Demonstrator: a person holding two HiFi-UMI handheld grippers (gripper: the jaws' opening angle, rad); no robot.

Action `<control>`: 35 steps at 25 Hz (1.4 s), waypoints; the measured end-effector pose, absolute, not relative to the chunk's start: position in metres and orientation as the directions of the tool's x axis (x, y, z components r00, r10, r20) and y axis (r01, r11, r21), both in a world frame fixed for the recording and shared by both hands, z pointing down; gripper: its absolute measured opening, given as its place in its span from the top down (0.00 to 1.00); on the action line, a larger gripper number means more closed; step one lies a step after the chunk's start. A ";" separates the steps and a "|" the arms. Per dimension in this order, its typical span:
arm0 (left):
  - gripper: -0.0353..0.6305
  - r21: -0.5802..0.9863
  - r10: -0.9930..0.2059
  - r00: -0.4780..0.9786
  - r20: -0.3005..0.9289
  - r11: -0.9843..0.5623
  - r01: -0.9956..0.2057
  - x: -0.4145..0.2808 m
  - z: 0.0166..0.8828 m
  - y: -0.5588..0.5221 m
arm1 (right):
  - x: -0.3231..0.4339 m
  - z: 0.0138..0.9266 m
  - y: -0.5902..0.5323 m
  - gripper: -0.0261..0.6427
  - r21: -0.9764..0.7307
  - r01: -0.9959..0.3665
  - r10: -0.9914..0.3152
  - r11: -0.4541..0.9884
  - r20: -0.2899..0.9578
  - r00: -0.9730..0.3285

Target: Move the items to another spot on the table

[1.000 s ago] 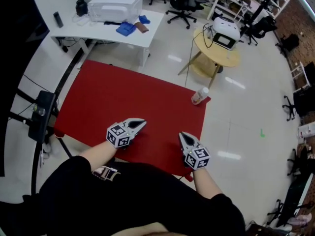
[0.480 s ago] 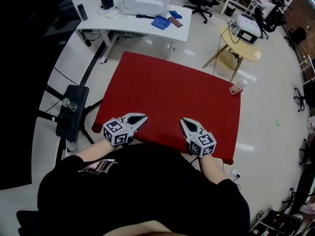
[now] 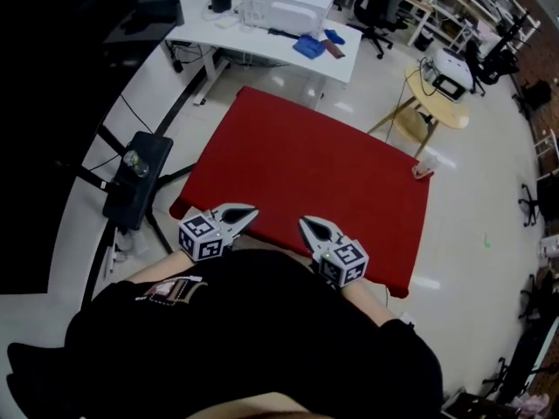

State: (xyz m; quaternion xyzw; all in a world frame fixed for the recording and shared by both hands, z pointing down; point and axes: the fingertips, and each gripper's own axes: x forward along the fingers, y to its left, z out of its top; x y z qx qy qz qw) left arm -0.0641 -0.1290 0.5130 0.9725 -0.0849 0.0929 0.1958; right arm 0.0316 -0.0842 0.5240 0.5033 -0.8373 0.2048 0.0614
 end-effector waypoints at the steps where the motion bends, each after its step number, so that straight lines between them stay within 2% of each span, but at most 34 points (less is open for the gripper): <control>1: 0.95 0.372 -0.116 0.971 0.210 -0.909 -0.189 -0.062 0.514 -0.119 | 0.029 0.523 -0.076 0.95 -0.276 -0.866 -0.813 0.416 0.314 -0.490; 4: 0.95 0.354 -0.060 0.977 0.203 -0.926 -0.130 -0.054 0.513 -0.098 | 0.026 0.526 -0.060 0.95 -0.242 -0.877 -0.817 0.415 0.324 -0.476; 11: 0.95 0.385 0.018 0.986 0.166 -0.922 -0.048 -0.084 0.500 -0.111 | -0.003 0.509 -0.058 0.95 -0.292 -0.916 -0.884 0.274 0.298 -0.360; 15: 0.95 0.385 0.067 0.978 0.198 -0.923 -0.015 -0.106 0.499 -0.110 | -0.040 0.518 -0.061 0.95 -0.315 -0.899 -0.865 0.305 0.302 -0.400; 19: 0.95 0.325 0.067 0.976 0.208 -0.946 -0.005 -0.098 0.490 -0.099 | -0.026 0.502 -0.064 0.95 -0.258 -0.905 -0.875 0.339 0.266 -0.404; 23: 0.95 0.342 0.029 0.975 0.220 -0.938 -0.049 -0.091 0.492 -0.082 | -0.005 0.498 -0.046 0.96 -0.257 -0.900 -0.868 0.352 0.271 -0.417; 28: 0.95 0.357 0.052 0.975 0.216 -0.934 -0.029 -0.079 0.496 -0.065 | -0.008 0.497 -0.021 0.96 -0.296 -0.893 -0.853 0.339 0.303 -0.424; 35: 0.95 0.363 0.084 0.976 0.200 -0.932 0.006 -0.074 0.496 -0.052 | 0.004 0.506 -0.003 0.96 -0.289 -0.906 -0.876 0.308 0.285 -0.388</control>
